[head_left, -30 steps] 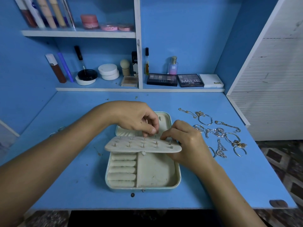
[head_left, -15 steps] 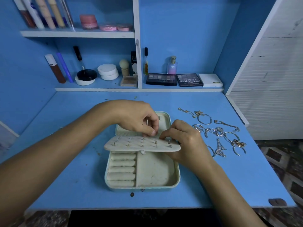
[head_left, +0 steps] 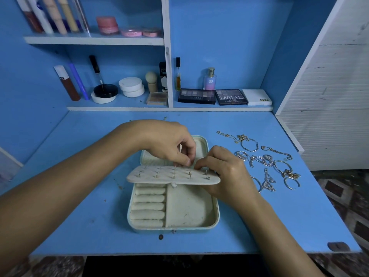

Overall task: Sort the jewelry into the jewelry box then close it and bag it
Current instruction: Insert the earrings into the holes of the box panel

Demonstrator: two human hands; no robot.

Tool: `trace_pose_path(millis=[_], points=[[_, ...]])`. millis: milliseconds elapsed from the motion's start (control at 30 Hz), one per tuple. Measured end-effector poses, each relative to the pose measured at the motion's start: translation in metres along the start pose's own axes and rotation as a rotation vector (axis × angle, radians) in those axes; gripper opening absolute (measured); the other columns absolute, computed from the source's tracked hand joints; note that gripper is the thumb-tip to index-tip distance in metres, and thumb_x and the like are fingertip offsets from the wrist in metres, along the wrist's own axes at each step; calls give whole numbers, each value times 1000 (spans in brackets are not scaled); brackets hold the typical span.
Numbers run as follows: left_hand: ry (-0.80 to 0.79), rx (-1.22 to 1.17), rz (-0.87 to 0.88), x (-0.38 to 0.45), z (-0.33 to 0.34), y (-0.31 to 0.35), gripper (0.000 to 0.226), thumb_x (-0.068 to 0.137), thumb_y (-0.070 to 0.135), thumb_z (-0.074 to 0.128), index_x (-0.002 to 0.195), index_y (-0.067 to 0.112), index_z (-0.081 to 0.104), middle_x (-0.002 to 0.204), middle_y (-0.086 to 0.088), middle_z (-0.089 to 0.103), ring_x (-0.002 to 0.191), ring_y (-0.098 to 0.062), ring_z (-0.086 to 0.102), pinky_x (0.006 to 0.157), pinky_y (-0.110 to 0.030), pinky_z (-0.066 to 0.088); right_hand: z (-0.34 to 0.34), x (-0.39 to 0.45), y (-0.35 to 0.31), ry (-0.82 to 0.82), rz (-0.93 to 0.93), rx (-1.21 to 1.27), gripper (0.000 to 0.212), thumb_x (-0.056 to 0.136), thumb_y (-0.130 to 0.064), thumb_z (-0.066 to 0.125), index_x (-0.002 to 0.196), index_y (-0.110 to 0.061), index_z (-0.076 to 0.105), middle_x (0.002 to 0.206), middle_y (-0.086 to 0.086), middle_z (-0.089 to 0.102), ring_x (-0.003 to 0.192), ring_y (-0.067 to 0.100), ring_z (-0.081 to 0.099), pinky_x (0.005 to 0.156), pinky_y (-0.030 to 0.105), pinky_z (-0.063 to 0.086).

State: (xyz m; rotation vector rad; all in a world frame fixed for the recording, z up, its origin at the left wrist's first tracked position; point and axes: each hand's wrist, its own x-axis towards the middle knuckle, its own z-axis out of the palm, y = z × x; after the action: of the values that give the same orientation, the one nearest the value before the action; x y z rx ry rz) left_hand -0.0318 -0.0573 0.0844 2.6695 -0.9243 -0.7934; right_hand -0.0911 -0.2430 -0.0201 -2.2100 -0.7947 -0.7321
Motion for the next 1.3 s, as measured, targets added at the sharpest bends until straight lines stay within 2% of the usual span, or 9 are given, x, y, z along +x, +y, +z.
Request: trace_pose_path(millis=[233,567,700,967,1300], points=[[-21,90,-10,2,-2,7,4,90,32,68,90,33,72,76,18,71,70,7,59,74,-23,51,0,1,-1,2,1,-1,18,81,-26,62,81,-14,76,75,1,55,64,19,52,53,33,47],[-46,88,-56,2,-6,9,5,91,33,67,94,32,72,81,17,73,71,11,60,67,-15,42,0,1,-2,12,2,-7,17,82,-26,63,81,-13,75,74,1,54,63,21,52,52,34,47],[-37,79,-59,2,-6,11,4,89,29,67,89,29,71,79,15,73,72,8,60,71,-18,48,0,1,-3,16,4,-7,20,82,-27,61,79,-13,75,74,1,53,63,20,50,53,32,46],[-66,100,-77,8,-8,13,2,81,27,71,80,29,72,75,14,72,66,4,60,62,-17,42,1,0,-1,22,-7,-26,17,81,-22,61,79,-12,75,74,1,53,63,20,51,52,33,46],[-88,103,-53,12,-6,12,1,80,27,72,81,26,72,77,9,73,67,1,61,68,-23,50,1,0,-1,40,-39,-42,12,81,-18,64,79,-12,74,74,0,53,62,20,50,53,30,45]])
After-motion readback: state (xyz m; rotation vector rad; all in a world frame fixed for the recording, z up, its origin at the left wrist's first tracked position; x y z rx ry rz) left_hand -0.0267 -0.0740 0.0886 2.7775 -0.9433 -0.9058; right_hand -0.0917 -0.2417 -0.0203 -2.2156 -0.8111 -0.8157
